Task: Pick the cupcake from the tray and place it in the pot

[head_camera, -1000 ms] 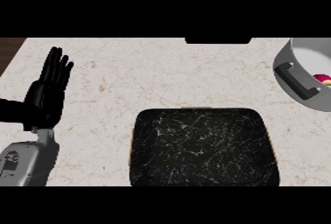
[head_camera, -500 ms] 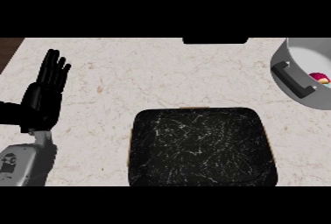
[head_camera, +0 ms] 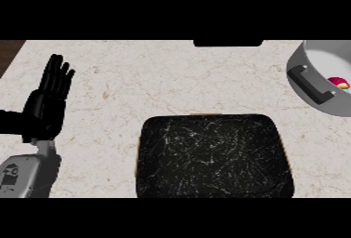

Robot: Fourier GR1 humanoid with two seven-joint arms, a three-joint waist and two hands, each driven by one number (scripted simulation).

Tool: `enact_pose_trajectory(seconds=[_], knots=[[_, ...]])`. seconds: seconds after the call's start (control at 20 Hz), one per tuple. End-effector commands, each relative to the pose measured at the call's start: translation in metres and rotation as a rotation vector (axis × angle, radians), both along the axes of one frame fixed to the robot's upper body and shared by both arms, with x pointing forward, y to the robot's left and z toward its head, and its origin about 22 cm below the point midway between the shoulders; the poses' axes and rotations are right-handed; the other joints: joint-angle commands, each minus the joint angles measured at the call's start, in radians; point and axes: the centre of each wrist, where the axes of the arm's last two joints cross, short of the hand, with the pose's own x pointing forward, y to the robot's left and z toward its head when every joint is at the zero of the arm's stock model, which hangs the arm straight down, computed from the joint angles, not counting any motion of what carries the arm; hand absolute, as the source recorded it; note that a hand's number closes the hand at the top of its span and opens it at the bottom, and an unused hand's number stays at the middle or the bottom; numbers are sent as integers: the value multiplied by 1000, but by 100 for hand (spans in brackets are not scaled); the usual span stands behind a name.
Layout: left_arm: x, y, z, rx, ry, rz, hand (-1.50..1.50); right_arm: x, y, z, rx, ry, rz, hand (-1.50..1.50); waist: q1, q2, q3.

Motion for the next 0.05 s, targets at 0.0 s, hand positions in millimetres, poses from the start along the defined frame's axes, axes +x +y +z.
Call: enact_pose_trajectory(seconds=[0.0], knots=[[4,-16,-6,-3,1,-1,0,-27,-7,-12,2,-3,-3,-150,5,2,0]])
